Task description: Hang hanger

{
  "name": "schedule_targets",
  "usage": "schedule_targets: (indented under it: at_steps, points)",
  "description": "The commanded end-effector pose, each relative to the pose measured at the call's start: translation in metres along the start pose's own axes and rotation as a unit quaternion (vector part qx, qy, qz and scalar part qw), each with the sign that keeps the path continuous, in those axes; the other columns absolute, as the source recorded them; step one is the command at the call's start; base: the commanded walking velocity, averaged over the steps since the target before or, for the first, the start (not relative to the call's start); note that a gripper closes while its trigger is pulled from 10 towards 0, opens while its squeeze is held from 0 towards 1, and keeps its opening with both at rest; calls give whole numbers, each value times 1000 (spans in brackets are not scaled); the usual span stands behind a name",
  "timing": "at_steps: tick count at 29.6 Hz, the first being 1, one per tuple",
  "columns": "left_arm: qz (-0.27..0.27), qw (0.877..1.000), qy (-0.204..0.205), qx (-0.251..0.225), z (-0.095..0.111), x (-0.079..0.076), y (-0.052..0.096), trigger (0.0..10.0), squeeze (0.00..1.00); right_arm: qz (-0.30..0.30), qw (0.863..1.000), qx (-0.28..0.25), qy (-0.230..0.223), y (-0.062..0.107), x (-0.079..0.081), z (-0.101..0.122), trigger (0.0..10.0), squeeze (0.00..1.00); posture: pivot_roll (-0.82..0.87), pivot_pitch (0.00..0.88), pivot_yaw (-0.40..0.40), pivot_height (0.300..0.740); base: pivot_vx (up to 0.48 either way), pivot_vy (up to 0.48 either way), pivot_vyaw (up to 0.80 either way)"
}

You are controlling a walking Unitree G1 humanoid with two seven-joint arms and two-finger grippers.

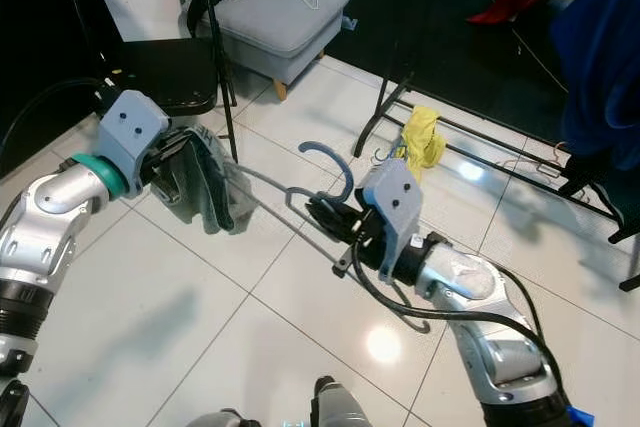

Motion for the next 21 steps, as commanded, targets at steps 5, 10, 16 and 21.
schedule_targets:
  at_steps: [5, 10, 16, 21]
  points:
    - [1, 1000, 1, 7, -2, 3, 0, 10000, 0, -33, 999, 12, 18, 4, -12, -5, 10000, 0, -21, 95, 113, 740, 0, 0, 0]
    - [-3, 1000, 5, 0, 2, 0, -1, 10000, 0, -52, 998, -9, 23, -11, -18, -2, 10000, 0, -17, 91, 114, 740, 0, 0, 0]
    - [-7, 1000, 5, -2, 3, -2, -1, 10000, 0, -52, 998, -19, 34, -22, -18, 1, 10000, 0, -7, 85, 112, 740, 0, 0, 0]
    - [-26, 1000, 8, 1, 2, -15, 1, 10000, 0, -26, 998, -42, 37, -39, -12, 11, 10000, 0, 4, 77, 107, 740, 0, 0, 0]
Point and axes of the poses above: a point about 5 cm out from each wrist's last joint towards the gripper, its own y axis pointing back from the gripper into the wrist, its own z axis along the axis of the wrist's last joint, x = y × z, the point moved 4 cm from there along -y, pointing out of the wrist towards the gripper, and after that the axes turned 5 degrees about -y, right-handed, at the moved point
